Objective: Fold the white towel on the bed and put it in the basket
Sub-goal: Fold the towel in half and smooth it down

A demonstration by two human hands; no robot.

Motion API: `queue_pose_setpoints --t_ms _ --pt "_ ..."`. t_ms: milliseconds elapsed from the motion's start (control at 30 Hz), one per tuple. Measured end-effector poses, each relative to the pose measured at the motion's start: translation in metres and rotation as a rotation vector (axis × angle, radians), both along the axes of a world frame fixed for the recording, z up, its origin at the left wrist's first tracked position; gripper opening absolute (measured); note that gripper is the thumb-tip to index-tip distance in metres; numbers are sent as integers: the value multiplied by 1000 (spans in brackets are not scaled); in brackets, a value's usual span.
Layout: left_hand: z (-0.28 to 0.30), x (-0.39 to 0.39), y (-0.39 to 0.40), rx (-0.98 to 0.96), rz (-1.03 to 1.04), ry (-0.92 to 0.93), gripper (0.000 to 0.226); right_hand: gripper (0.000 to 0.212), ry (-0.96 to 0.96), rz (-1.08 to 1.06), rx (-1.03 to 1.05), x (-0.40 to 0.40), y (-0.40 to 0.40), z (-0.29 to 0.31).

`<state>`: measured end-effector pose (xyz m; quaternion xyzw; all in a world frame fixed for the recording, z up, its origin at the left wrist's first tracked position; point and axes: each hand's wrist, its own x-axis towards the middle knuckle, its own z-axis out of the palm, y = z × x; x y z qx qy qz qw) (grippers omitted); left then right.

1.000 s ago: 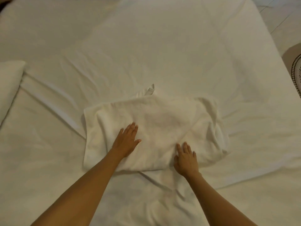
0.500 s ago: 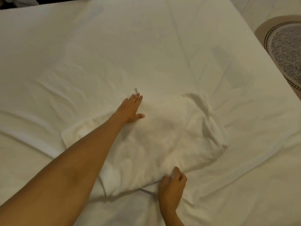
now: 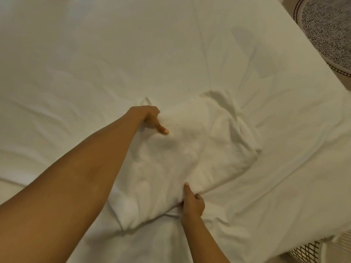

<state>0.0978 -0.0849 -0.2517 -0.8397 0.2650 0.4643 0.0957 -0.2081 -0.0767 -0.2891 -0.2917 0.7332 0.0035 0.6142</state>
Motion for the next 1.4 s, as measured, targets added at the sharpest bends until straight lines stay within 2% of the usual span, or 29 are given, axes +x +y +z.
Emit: queue_pose_setpoints --t_ms 67,167,233,300,400,533,667,800,867,900,967,1133,1200,1300,1333,1400 --pt "2 2 -1 86 -63 9 117 43 -113 -43 146 -3 -4 -2" --pt "11 -6 -5 176 -136 43 91 47 -238 -85 304 -5 -9 -1" --pt "13 -12 -6 189 -162 59 84 33 -326 -112 358 -6 -12 3" --pt "13 -14 -6 158 -148 61 84 21 -412 -153 418 -7 -14 11" --pt "24 -14 -3 94 -121 32 92 17 -453 -192 446 -4 -16 24" --pt "65 -5 4 17 -11 42 79 12 -469 -164 358 -8 -24 40" --pt "99 4 27 -68 155 165 82 11 -484 -99 227 -3 -47 56" --pt "128 7 57 -213 360 172 84 38 -482 36 106 20 -81 83" --pt "144 10 74 -311 464 167 95 48 -445 129 29 33 -95 103" --pt "154 10 82 -365 510 167 90 54 -411 171 -21 40 -100 114" --pt "174 7 95 -487 584 171 65 62 -352 246 -170 56 -109 137" --pt "213 9 129 -697 693 69 52 74 -437 393 -445 97 -118 208" --pt "229 14 138 -725 771 -23 60 67 -498 504 -522 114 -123 238" --pt "258 16 150 -826 878 -200 90 29 -560 665 -608 144 -132 279" --pt "267 15 155 -873 846 -208 90 20 -588 694 -589 152 -134 291" --pt "275 10 168 -932 746 -132 66 15 -609 772 -491 167 -133 303"
